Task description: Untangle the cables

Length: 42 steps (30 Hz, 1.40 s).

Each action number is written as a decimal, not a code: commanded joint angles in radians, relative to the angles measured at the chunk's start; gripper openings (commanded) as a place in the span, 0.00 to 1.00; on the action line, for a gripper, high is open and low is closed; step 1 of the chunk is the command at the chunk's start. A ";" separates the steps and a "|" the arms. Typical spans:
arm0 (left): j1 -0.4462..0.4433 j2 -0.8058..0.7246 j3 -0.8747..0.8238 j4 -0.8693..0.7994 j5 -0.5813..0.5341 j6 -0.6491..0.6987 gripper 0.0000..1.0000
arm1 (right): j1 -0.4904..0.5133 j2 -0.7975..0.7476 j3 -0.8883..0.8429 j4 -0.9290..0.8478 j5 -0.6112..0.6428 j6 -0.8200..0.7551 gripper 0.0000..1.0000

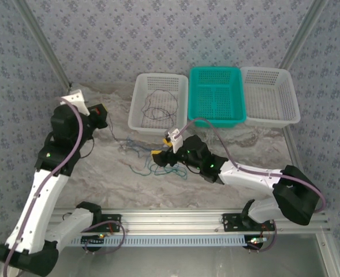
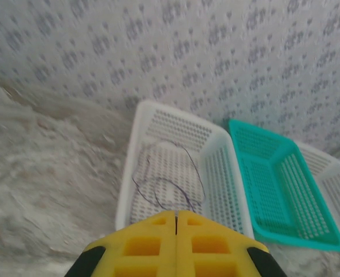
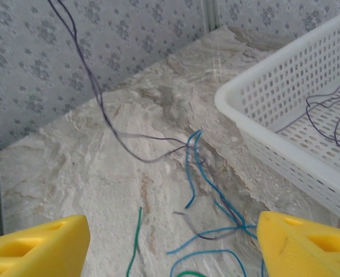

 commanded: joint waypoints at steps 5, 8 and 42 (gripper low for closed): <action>-0.002 -0.020 0.132 0.071 0.136 -0.093 0.00 | 0.014 0.108 0.014 0.068 0.048 -0.019 0.78; -0.010 -0.025 0.154 0.057 0.151 -0.116 0.00 | 0.040 0.223 0.086 0.064 0.055 -0.016 0.76; -0.055 -0.065 0.236 -0.048 0.164 0.008 0.00 | 0.022 0.720 0.450 -0.003 -0.060 -0.392 0.05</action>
